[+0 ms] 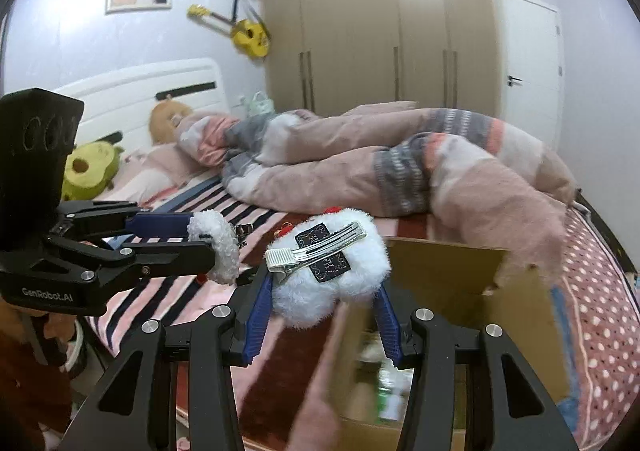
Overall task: Organize soft objects
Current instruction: 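Carry both plush keychains over the box and open both grippers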
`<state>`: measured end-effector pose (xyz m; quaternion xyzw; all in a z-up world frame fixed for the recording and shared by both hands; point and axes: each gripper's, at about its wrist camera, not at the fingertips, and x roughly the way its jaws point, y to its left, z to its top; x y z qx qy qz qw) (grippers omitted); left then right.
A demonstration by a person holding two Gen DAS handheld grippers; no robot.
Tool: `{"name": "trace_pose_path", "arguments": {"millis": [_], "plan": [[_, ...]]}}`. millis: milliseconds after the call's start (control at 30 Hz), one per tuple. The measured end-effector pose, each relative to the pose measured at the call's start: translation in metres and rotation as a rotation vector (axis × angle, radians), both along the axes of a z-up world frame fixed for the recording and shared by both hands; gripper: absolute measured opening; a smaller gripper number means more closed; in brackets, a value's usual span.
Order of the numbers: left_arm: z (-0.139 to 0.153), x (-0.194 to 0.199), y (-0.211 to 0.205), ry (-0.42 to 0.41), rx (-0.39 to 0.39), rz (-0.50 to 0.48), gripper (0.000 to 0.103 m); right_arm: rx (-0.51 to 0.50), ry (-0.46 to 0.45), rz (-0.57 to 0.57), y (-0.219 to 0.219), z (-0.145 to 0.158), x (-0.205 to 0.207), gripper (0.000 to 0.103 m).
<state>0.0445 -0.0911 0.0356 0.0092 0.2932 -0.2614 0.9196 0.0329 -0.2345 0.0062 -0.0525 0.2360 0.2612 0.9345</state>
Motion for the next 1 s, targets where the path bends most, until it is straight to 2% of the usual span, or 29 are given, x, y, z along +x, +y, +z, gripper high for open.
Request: {"name": "trace_pose_path", "arguments": {"millis": [167, 367, 533, 800, 867, 933, 1000], "plan": [[0.003, 0.018, -0.057, 0.013, 0.018, -0.071, 0.043, 0.019, 0.014, -0.061, -0.054, 0.002, 0.007, 0.042], [-0.009, 0.044, -0.108, 0.053, 0.081, -0.108, 0.043, -0.032, 0.097, -0.076, -0.091, -0.021, 0.028, 0.043], [-0.027, 0.063, -0.12, 0.103, 0.123, -0.095, 0.043, -0.064, 0.151, -0.057, -0.104, -0.041, 0.047, 0.044], [-0.038, 0.077, -0.124, 0.128, 0.147, -0.079, 0.046, -0.086, 0.186, -0.028, -0.109, -0.059, 0.064, 0.046], [-0.038, 0.078, -0.123, 0.126, 0.147, -0.074, 0.055, -0.088, 0.189, -0.02, -0.108, -0.06, 0.064, 0.047], [-0.035, 0.076, -0.122, 0.108, 0.15, -0.06, 0.075, -0.091, 0.19, -0.017, -0.108, -0.061, 0.064, 0.052], [-0.032, 0.074, -0.12, 0.088, 0.143, -0.052, 0.082, -0.093, 0.189, -0.014, -0.107, -0.06, 0.064, 0.056]]}}
